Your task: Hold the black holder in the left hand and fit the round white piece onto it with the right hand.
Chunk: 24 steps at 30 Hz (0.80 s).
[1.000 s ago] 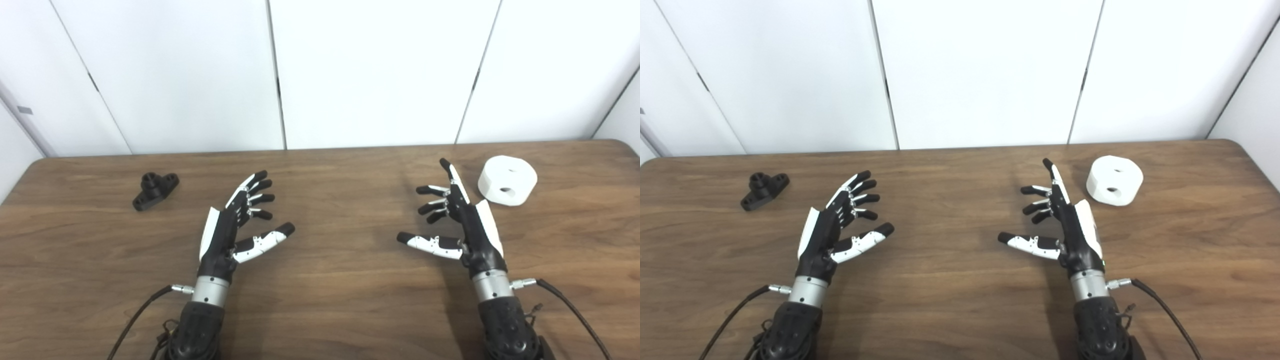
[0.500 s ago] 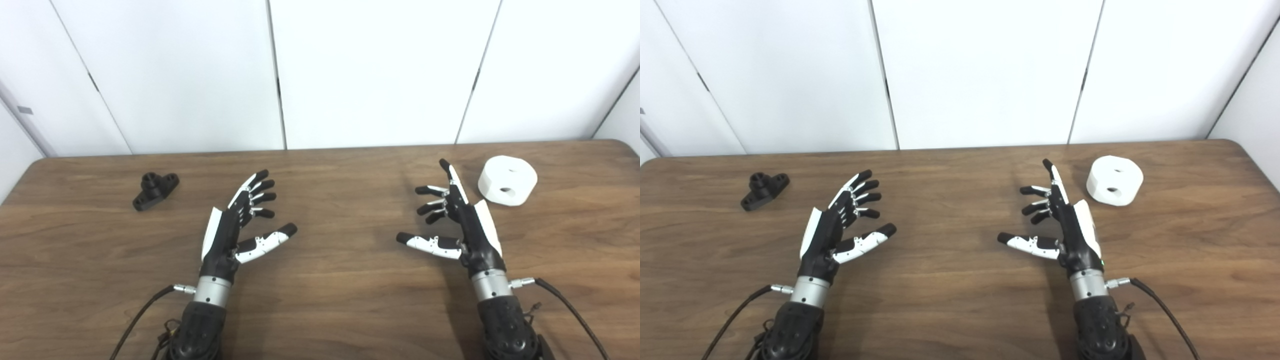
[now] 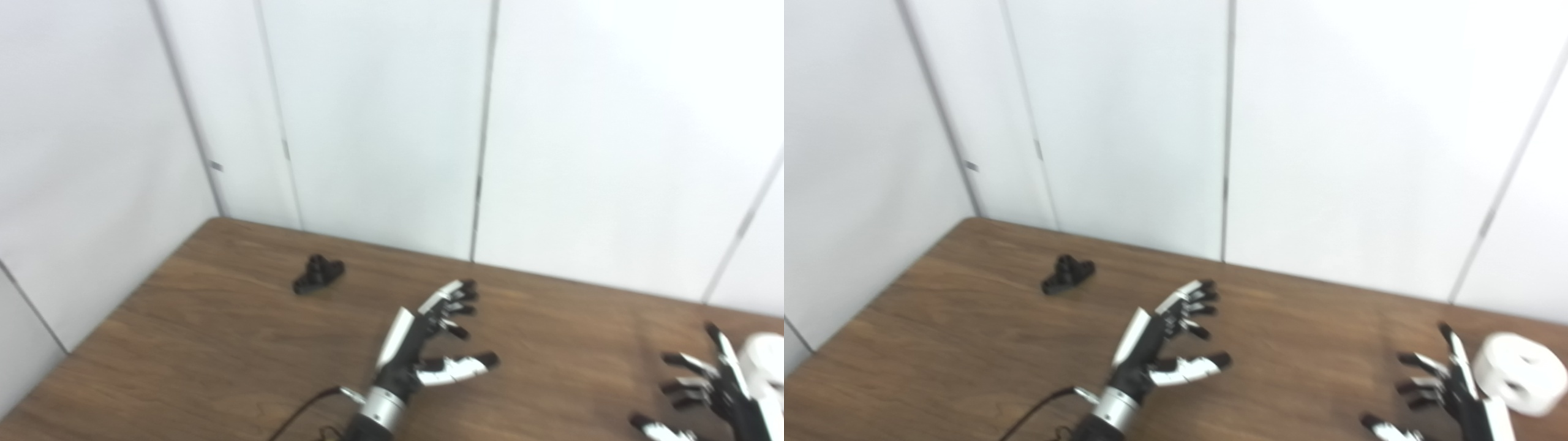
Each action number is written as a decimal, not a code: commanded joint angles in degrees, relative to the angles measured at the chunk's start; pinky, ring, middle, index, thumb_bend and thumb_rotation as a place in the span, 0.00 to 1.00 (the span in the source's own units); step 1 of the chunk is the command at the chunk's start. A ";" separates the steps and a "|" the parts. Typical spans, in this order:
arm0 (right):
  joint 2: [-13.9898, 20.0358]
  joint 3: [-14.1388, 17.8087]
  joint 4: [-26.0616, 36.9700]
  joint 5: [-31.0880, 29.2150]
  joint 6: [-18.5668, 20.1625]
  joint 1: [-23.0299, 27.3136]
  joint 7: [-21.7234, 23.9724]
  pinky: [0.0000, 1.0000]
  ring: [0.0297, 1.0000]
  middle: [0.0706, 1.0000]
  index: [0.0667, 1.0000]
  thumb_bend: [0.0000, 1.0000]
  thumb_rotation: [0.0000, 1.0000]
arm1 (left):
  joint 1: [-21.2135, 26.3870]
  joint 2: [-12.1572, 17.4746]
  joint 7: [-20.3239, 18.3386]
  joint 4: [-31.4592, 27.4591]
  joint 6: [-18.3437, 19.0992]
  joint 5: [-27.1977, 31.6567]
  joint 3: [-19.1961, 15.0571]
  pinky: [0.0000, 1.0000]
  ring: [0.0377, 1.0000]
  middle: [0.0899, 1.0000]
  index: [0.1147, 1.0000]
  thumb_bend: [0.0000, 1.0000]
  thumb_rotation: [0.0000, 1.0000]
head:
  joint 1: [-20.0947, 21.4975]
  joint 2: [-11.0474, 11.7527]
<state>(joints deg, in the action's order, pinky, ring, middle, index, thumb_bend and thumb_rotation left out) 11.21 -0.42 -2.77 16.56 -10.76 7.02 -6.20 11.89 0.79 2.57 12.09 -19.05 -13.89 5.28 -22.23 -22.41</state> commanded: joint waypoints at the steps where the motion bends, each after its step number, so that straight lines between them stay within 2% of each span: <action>1: 0.39 0.64 0.68 0.31 -1.64 1.36 -0.75 0.46 0.56 0.71 0.98 0.66 0.13 | -0.29 -0.51 1.56 2.22 -1.98 -1.31 0.66 0.62 0.78 0.83 0.85 0.79 0.32 | -0.23 0.10; 7: 0.11 0.82 1.70 1.05 -0.18 1.07 -0.71 0.45 0.55 0.72 0.99 0.64 0.12 | -0.08 -0.61 1.90 2.54 -1.66 -1.33 0.85 0.62 0.78 0.83 0.83 0.81 0.32 | -0.40 -0.47; 11: 0.22 0.70 2.40 1.33 0.02 0.90 -0.51 0.44 0.54 0.72 0.99 0.63 0.08 | -0.09 -0.60 2.25 2.29 -1.69 -1.70 0.82 0.61 0.76 0.82 0.80 0.80 0.32 | -0.91 -0.89; 19: 0.56 0.75 3.36 0.60 1.17 0.70 0.43 0.44 0.54 0.72 0.96 0.63 0.05 | -0.13 0.01 3.04 -0.28 0.04 -2.37 0.02 0.53 0.67 0.75 0.71 0.75 0.22 | -2.09 -1.36; 24: 0.51 0.96 3.65 0.15 1.45 0.77 1.08 0.44 0.54 0.72 0.95 0.62 0.07 | 0.91 2.24 2.49 -2.63 1.20 -3.21 -0.76 0.49 0.63 0.69 0.66 0.76 0.14 | -2.40 -1.45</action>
<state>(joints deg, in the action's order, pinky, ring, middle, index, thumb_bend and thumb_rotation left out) 11.13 -0.07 -1.38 17.28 -8.68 6.73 -5.08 11.85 1.53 4.55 11.18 -17.55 -16.46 5.18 -24.70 -23.82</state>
